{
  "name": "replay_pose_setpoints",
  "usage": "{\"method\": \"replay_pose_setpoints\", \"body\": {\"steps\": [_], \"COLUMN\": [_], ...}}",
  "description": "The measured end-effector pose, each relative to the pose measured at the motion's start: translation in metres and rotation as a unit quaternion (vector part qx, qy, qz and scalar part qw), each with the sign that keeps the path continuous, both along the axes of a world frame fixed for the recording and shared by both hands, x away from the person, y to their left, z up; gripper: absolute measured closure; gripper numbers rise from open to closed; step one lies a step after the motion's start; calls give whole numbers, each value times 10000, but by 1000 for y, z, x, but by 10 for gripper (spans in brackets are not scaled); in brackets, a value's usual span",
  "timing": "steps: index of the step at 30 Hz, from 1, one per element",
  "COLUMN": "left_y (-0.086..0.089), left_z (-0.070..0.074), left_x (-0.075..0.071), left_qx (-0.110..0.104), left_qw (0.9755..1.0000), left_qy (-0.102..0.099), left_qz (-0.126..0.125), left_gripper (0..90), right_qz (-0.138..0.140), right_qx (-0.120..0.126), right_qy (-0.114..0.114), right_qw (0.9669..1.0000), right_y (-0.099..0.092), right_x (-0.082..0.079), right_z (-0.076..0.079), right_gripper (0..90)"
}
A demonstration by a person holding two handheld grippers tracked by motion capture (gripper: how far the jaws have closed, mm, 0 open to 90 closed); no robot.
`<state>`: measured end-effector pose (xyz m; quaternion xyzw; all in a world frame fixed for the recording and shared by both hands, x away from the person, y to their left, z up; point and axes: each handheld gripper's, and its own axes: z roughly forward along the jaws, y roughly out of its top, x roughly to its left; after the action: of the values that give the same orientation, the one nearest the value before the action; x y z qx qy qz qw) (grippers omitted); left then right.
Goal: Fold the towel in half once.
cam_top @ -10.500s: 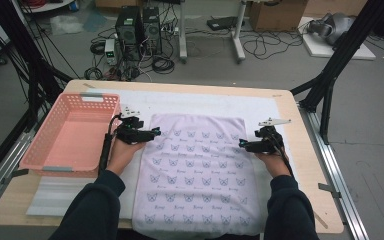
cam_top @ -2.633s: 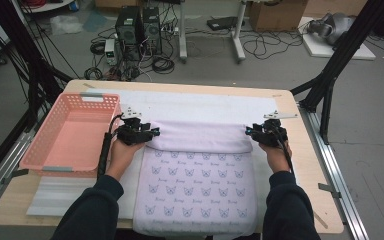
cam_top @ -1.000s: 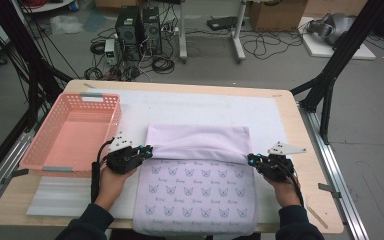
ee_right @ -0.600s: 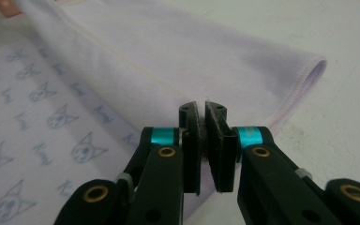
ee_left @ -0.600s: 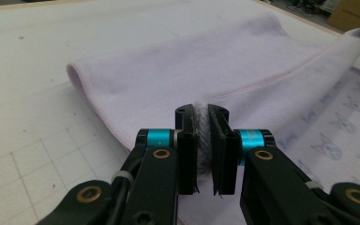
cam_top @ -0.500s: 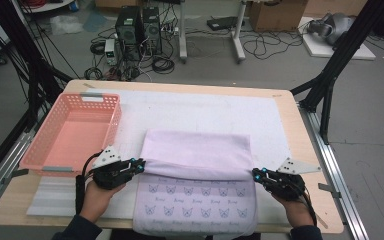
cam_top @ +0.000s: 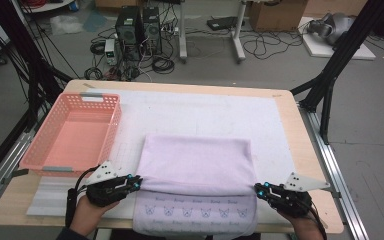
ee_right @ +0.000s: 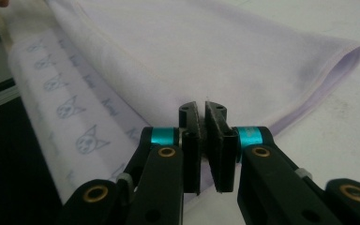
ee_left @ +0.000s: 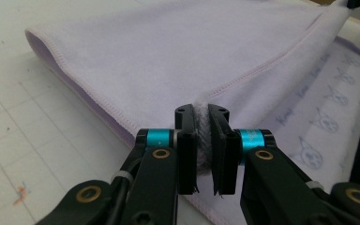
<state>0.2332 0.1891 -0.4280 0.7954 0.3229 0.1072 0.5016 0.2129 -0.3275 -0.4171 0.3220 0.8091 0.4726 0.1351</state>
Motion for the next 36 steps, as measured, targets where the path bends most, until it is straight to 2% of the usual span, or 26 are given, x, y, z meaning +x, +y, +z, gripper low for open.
{"method": "replay_pose_setpoints", "body": {"steps": [4, 6, 8, 10, 13, 14, 16, 17, 20, 22, 23, 25, 28, 29, 32, 34, 36], "left_y": [0, 3, 8, 14, 13, 11, 4, 2, -10, -17, -19, -26, -32, -33, -34, -34, -35], "left_z": [-4, -2, 4, 11, 16, 18, 20, 20, 21, 19, 17, 12, 4, 1, -6, -10, -14], "left_x": [-7, -8, -6, -1, 9, 14, 28, 34, 62, 83, 90, 108, 126, 131, 143, 147, 149], "left_qx": [107, 27, -185, -351, -363, -336, -287, -294, -299, -220, -217, -74, 176, 277, 385, 384, 475], "left_qw": [9997, 9997, 9998, 9991, 9982, 9978, 9966, 9961, 9941, 9932, 9920, 9904, 9881, 9870, 9838, 9826, 9825], "left_qy": [96, 161, 93, -28, -109, -138, -172, -174, -138, -53, -16, 66, 115, 161, 333, 455, 542], "left_qz": [-209, -197, -26, 235, 470, 557, 753, 809, 1030, 1140, 1243, 1382, 1524, 1575, 1721, 1761, 1717], "left_gripper": [779, 619, 495, 469, 454, 454, 445, 439, 417, 404, 398, 394, 400, 400, 397, 397, 399], "right_qz": [120, 161, 113, -34, -449, -571, -839, -963, -1214, -1384, -1528, -1720, -1862, -1890, -1960, -1924, -1893], "right_qx": [-42, -2, 16, 131, 338, 392, 304, 264, -75, -239, -366, -403, -559, -585, -705, -714, -681], "right_qy": [85, 336, 375, 322, 199, 161, 94, 143, 70, 71, 57, 144, 242, 350, 542, 620, 644], "right_qw": [9999, 9993, 9992, 9994, 9982, 9975, 9960, 9949, 9925, 9901, 9876, 9842, 9806, 9796, 9766, 9767, 9774], "right_y": [0, -1, -5, -9, -14, -14, -12, -9, 3, 10, 13, 17, 21, 23, 24, 24, 23], "right_x": [-6, -9, -11, -10, -1, 4, 17, 25, 49, 65, 77, 95, 115, 122, 132, 135, 135], "right_z": [-2, -3, -2, 1, 4, 4, 3, 2, -4, -8, -10, -14, -19, -22, -27, -30, -30], "right_gripper": [835, 758, 693, 651, 602, 602, 605, 605, 572, 536, 529, 513, 495, 492, 486, 495, 522]}}
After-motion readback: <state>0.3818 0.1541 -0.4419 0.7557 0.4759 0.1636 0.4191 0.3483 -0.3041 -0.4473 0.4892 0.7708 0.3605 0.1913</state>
